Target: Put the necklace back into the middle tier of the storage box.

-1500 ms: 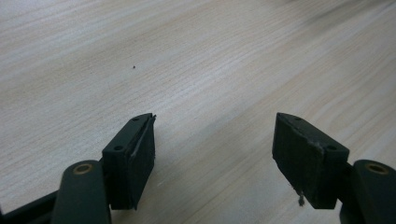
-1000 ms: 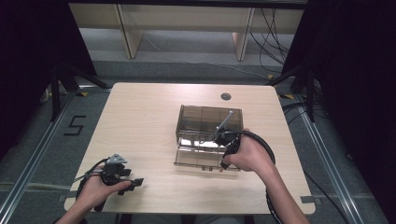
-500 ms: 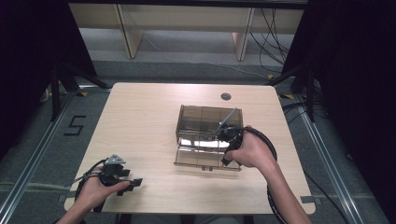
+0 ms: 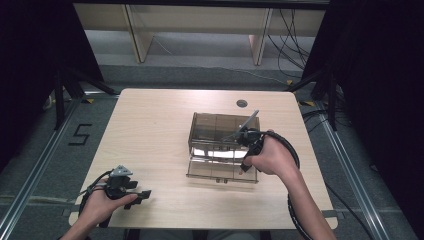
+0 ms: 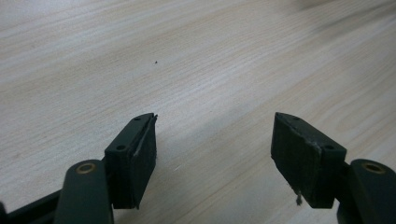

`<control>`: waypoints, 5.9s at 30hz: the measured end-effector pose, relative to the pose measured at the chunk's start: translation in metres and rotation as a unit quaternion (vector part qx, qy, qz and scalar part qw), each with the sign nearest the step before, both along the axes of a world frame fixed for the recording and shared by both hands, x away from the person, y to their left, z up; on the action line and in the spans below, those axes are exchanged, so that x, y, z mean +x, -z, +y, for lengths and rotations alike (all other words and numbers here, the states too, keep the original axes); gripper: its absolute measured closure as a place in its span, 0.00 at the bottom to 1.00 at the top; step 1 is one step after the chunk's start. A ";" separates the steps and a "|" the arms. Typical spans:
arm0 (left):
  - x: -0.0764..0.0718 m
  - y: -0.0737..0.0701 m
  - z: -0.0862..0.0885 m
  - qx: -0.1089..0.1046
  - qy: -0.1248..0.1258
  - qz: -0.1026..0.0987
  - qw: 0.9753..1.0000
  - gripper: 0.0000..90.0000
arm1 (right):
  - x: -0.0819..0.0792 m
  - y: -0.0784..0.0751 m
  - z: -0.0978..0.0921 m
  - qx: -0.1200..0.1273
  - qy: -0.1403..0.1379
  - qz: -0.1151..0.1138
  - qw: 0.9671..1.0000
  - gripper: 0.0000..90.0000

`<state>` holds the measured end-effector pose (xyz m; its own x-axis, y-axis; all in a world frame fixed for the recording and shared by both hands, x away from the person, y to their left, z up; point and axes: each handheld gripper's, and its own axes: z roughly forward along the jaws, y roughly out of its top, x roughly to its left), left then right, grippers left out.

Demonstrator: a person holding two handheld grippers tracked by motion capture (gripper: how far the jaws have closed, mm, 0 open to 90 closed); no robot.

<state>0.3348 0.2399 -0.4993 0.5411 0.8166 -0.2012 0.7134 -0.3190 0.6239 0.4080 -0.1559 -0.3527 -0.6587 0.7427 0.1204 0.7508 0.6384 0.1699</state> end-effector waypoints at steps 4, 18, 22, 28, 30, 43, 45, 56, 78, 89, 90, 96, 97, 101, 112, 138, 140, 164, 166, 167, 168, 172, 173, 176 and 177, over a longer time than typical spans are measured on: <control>-0.001 0.000 0.001 0.003 -0.008 -0.004 1.000 0.34 | 0.004 -0.003 -0.002 0.000 0.008 -0.004 1.000 0.96; -0.003 -0.001 0.002 0.001 -0.007 -0.003 1.000 0.34 | 0.019 0.011 -0.002 -0.019 0.032 -0.008 0.999 0.96; -0.003 -0.001 0.002 0.001 -0.003 -0.003 1.000 0.34 | 0.021 0.017 -0.004 -0.024 0.035 -0.003 0.999 0.96; -0.003 -0.001 0.002 0.000 -0.003 -0.003 1.000 0.34 | 0.024 0.022 -0.005 -0.025 0.040 -0.001 0.999 0.96; -0.003 -0.001 0.002 0.000 -0.003 -0.004 1.000 0.34 | 0.025 0.024 -0.006 -0.027 0.038 -0.002 0.999 0.96; -0.003 0.000 0.001 0.001 -0.004 -0.003 1.000 0.34 | 0.032 0.042 -0.008 -0.028 0.038 0.003 0.999 0.96; -0.003 0.000 0.001 0.000 -0.004 -0.003 1.000 0.34 | 0.032 0.043 -0.008 -0.028 0.036 0.003 0.999 0.96; -0.003 0.000 0.001 -0.002 -0.003 -0.006 1.000 0.34 | 0.035 0.056 -0.006 -0.036 0.042 0.015 0.998 0.96; -0.003 0.001 0.002 -0.002 -0.003 -0.006 1.000 0.34 | 0.042 0.072 -0.006 -0.048 0.038 0.017 0.998 0.96; -0.003 0.001 0.001 -0.002 -0.003 -0.005 1.000 0.34 | 0.043 0.079 -0.007 -0.052 0.041 0.024 0.998 0.95; -0.003 0.001 0.001 -0.002 -0.003 -0.005 1.000 0.34 | 0.043 0.079 -0.007 -0.053 0.045 0.025 0.997 0.95; -0.003 0.001 0.001 -0.002 -0.002 -0.005 1.000 0.34 | 0.043 0.078 -0.006 -0.053 0.046 0.023 0.997 0.94; -0.003 0.001 0.001 -0.001 -0.003 -0.005 1.000 0.34 | 0.043 0.078 -0.006 -0.053 0.046 0.023 0.997 0.94; -0.003 0.001 0.002 -0.004 -0.001 -0.008 1.000 0.34 | 0.043 0.077 -0.007 -0.053 0.043 0.021 0.997 0.92; -0.003 0.000 0.002 0.002 -0.001 -0.003 1.000 0.34 | 0.038 0.069 -0.007 -0.049 0.042 0.020 0.998 0.85; -0.001 0.000 -0.002 0.008 0.001 -0.004 1.000 0.34 | 0.019 0.054 -0.015 -0.029 0.038 0.004 0.999 0.74; -0.001 -0.001 -0.002 0.009 0.003 -0.002 1.000 0.34 | 0.014 0.053 -0.017 -0.030 0.046 0.007 0.998 0.74; 0.000 0.000 -0.004 0.008 0.000 -0.004 1.000 0.34 | -0.015 0.060 -0.073 -0.036 0.090 0.022 0.995 0.72; 0.001 0.000 -0.003 0.012 0.002 -0.004 1.000 0.34 | -0.019 0.065 -0.078 -0.036 0.099 0.019 0.994 0.72; 0.001 0.000 -0.004 0.009 -0.001 -0.004 1.000 0.34 | -0.019 0.065 -0.079 -0.038 0.099 0.025 0.994 0.72; 0.001 0.000 -0.003 0.007 0.009 0.001 1.000 0.34 | -0.020 0.068 -0.081 -0.037 0.100 0.024 0.994 0.72; 0.002 0.001 -0.004 0.006 0.010 0.001 1.000 0.34 | -0.022 0.072 -0.086 -0.037 0.104 0.026 0.994 0.71; 0.002 0.001 -0.004 0.007 0.010 0.001 1.000 0.34 | -0.021 0.074 -0.090 -0.034 0.090 0.022 0.995 0.71; 0.002 0.000 -0.005 0.007 0.005 -0.001 1.000 0.34 | -0.025 0.077 -0.093 -0.033 0.115 0.029 0.992 0.71; 0.002 0.001 -0.005 0.001 0.007 -0.002 1.000 0.34 | -0.025 0.078 -0.094 -0.034 0.119 0.029 0.992 0.71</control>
<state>0.3367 0.2347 -0.5002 0.5540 0.8088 -0.1971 0.7062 -0.3312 0.6258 0.3827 -0.2495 -0.4311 -0.4569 0.8842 0.0967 0.8890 0.4501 0.0844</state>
